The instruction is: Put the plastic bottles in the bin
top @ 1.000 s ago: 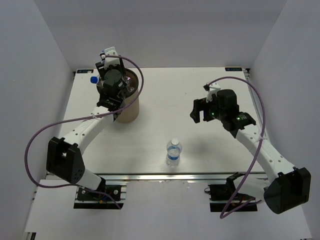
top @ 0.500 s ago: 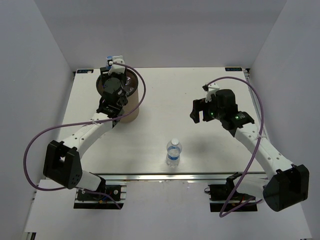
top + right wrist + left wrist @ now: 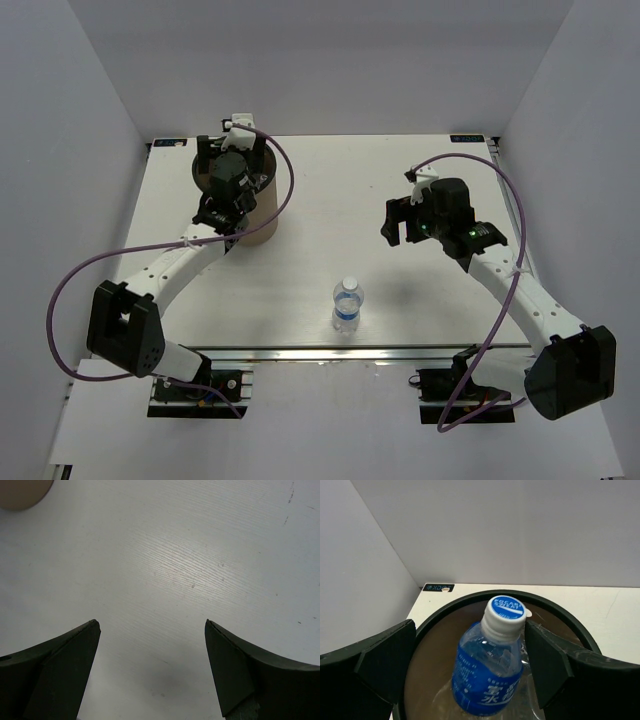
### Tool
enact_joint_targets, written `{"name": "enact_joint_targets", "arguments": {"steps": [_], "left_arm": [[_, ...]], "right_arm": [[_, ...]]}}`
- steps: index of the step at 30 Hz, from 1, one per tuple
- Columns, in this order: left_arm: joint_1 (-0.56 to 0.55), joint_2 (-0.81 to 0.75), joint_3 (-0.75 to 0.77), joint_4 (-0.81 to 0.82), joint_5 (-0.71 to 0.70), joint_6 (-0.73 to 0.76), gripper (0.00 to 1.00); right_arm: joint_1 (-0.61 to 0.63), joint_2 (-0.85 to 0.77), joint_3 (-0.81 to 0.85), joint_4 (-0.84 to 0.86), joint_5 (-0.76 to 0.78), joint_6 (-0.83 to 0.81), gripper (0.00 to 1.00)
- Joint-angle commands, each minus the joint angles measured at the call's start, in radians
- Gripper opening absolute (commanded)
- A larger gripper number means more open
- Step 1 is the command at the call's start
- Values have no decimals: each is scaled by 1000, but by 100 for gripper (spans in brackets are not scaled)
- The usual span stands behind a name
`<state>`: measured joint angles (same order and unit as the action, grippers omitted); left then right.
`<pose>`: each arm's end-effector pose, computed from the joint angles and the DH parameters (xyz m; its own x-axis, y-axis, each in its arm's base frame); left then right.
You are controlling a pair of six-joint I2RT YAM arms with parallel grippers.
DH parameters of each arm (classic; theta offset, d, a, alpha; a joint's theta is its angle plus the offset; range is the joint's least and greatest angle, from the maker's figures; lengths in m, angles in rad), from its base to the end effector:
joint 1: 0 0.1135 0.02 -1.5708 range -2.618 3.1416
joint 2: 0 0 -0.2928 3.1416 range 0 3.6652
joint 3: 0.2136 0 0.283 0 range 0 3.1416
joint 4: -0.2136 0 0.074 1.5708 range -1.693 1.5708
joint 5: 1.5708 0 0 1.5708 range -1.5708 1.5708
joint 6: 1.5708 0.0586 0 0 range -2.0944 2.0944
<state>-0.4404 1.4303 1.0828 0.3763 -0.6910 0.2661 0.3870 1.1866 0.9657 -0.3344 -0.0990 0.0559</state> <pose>0.3584 -0.1276 0.3691 -0.0400 0.2429 -0.9692 -0.2459 0.9378 0.2452 0.2809 0.1207 0.3131 -0.5128 -0.1489 -0.8455 -0.4253 0.8995 0.0995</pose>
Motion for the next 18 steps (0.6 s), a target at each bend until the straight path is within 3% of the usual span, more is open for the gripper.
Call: {"name": "enact_joint_targets", "arguments": {"steps": [1,7,9,11,14,15,18], "left_arm": [[0,-27,78,-60,1,-19,98],[0,-41,149,-99,1,-45,98],[0,-57,212,-158,19,-94,98],[0,-74,315,-316,68,-183,98],[0,-112,365,-483,340,-292,98],[-1,-152,341,-496,530,-313,98],[-12,-185,324,-638,797,-402,98]], "right_arm": [[-4,-13,27,32,9,-5,89],[-5,-15,27,31,5,-2,89],[-4,-18,27,31,5,-1,89],[-4,-22,28,29,5,2,89],[-4,-31,24,31,1,13,89],[-4,-33,22,31,-1,13,89],[-4,-41,10,37,-4,15,89]]}}
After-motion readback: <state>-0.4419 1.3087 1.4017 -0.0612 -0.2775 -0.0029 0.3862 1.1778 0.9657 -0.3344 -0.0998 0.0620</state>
